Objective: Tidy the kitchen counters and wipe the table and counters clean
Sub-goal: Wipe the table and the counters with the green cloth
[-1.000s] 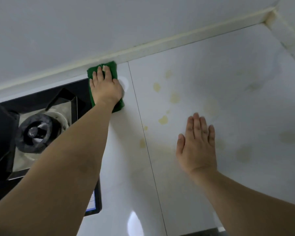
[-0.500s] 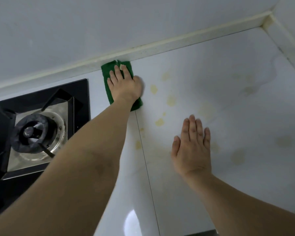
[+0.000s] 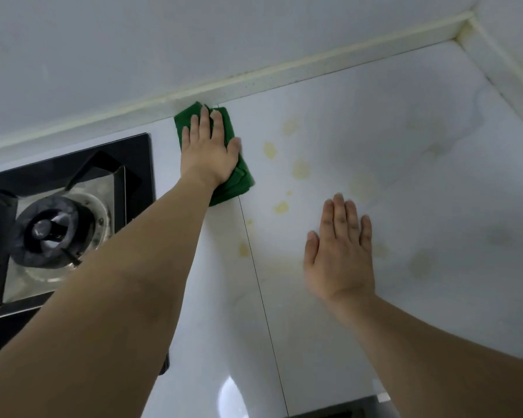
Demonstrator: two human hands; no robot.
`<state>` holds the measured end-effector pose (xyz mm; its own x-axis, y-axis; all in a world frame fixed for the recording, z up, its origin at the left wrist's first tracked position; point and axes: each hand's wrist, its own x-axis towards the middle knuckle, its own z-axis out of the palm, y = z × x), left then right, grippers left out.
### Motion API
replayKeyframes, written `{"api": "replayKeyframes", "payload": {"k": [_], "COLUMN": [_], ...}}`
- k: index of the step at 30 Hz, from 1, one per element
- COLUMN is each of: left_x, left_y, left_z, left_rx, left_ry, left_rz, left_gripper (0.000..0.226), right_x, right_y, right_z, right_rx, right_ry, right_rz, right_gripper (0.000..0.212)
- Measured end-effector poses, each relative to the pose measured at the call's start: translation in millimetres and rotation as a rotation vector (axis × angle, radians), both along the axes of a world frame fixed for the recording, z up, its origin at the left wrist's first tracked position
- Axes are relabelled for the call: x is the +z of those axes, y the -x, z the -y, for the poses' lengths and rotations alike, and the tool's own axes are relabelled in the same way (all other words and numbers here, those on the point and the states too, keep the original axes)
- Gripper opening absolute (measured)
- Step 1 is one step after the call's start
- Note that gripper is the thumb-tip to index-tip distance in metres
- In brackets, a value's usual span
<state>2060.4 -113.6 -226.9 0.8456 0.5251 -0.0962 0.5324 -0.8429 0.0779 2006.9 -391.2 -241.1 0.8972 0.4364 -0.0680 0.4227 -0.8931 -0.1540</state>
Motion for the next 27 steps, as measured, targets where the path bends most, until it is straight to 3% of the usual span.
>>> {"api": "replayKeyframes", "payload": {"k": [13, 27], "left_x": [6, 1], "left_y": [169, 176], "left_z": [142, 147], "left_rx": [-0.048, -0.031], "left_ry": [0.015, 0.018], "left_rz": [-0.041, -0.012], "left_gripper": [0.069, 0.072], "right_x": [12, 11], "right_y": [4, 4], "right_z": [5, 4], "right_rx": [0.009, 0.007], "right_ry": [0.045, 0.059], "right_rz": [-0.095, -0.099], "right_gripper": [0.062, 0.062]}}
